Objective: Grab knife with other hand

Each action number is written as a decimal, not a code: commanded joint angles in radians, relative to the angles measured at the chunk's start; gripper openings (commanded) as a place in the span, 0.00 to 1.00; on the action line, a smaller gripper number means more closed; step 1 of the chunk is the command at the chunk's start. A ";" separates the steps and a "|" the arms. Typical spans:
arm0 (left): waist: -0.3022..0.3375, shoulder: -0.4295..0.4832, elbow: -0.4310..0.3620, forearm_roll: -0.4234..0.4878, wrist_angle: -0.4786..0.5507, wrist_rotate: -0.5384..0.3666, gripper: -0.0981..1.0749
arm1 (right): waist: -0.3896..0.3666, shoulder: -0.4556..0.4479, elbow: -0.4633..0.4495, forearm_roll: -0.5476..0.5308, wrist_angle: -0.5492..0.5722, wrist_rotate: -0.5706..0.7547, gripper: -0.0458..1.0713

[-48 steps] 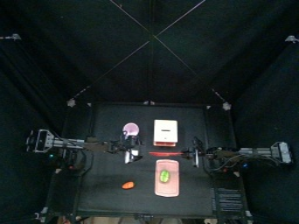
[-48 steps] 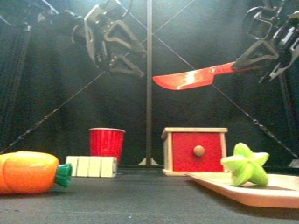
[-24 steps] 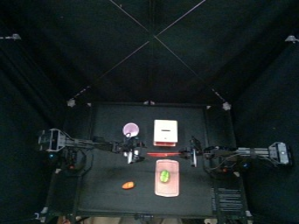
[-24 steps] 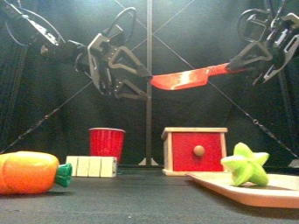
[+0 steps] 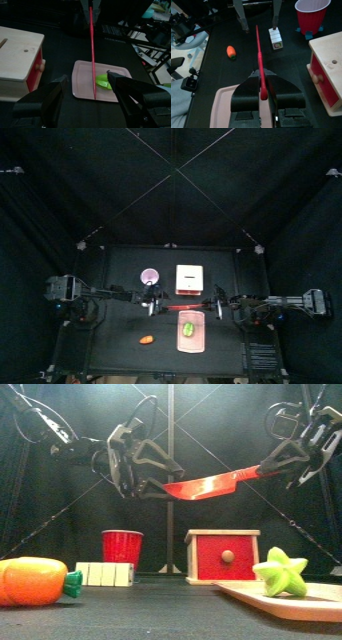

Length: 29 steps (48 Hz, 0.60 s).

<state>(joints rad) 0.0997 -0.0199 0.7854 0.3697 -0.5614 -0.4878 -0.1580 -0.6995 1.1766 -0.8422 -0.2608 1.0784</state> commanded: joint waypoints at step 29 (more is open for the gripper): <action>-0.012 0.040 -0.031 -0.005 -0.018 0.002 0.80 | -0.009 -0.006 -0.017 -0.003 -0.009 -0.003 0.32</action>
<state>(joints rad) 0.0859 0.0230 0.7793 0.3697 -0.5691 -0.4878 -0.1626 -0.7026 1.1781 -0.8452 -0.2623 1.0784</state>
